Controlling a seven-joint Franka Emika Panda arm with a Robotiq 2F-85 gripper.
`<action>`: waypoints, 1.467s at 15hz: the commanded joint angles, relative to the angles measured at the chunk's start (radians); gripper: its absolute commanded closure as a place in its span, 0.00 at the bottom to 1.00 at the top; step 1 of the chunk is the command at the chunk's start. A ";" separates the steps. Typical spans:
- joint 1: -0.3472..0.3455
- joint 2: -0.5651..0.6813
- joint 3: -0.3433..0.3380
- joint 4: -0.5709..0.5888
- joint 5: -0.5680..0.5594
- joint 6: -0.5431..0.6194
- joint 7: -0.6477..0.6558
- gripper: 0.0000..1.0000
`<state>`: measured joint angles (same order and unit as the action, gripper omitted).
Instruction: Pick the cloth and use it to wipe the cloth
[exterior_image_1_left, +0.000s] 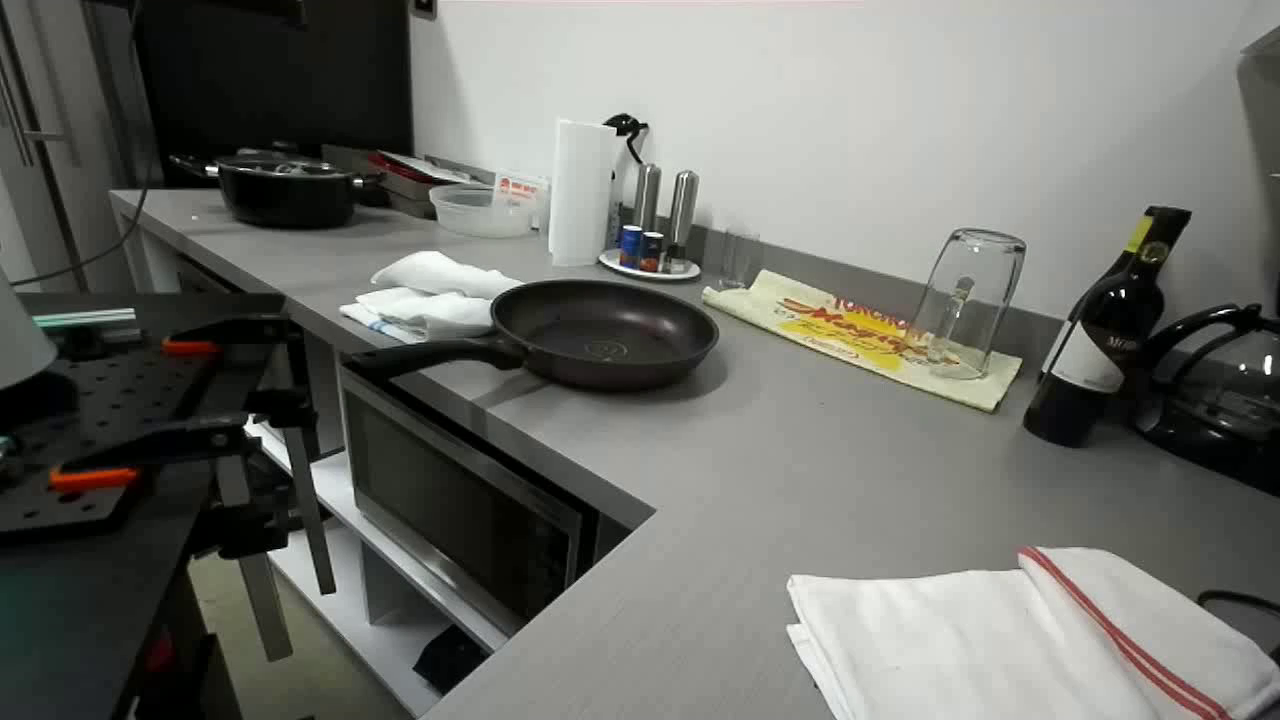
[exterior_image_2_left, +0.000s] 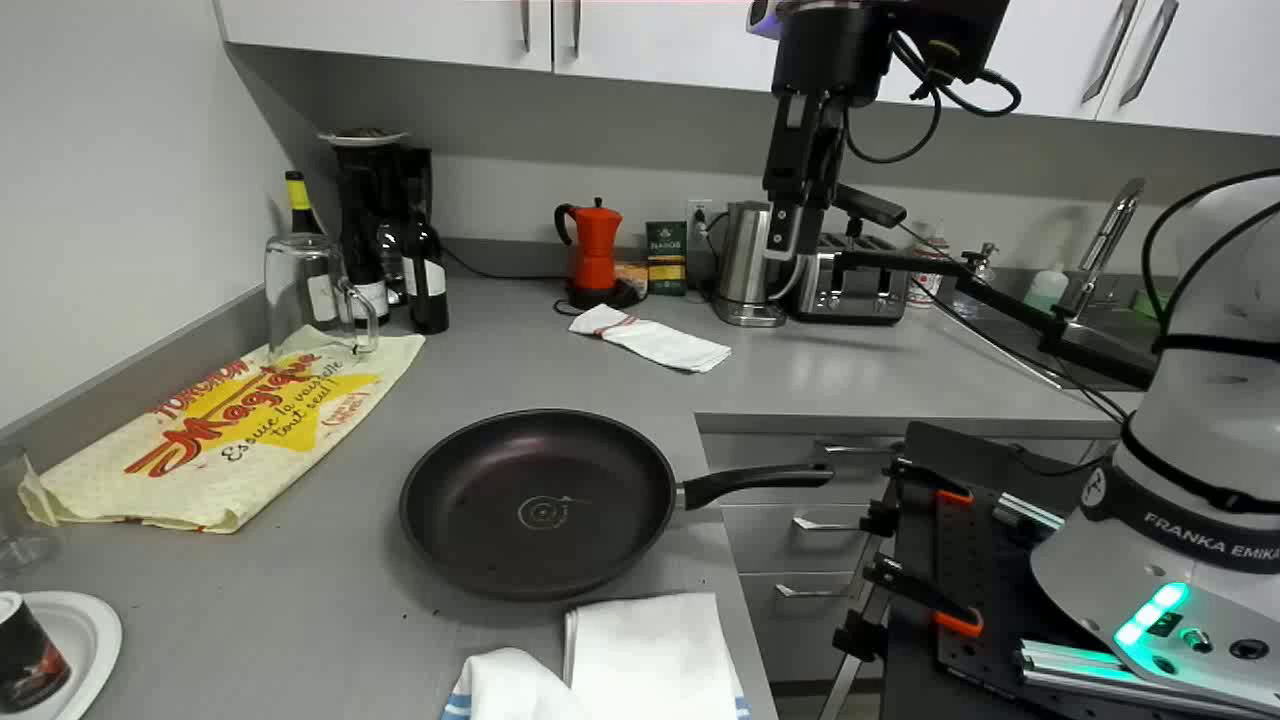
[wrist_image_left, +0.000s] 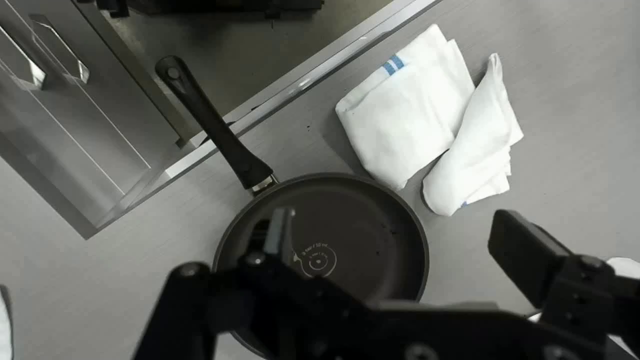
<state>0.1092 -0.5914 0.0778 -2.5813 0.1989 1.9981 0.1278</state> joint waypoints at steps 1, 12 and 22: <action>-0.007 0.000 0.006 0.002 0.003 -0.003 -0.003 0.00; -0.010 0.038 -0.002 0.008 0.011 0.009 -0.015 0.00; 0.102 0.465 0.099 0.076 0.173 0.296 0.019 0.00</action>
<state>0.1760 -0.2872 0.1376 -2.5704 0.3195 2.2126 0.1264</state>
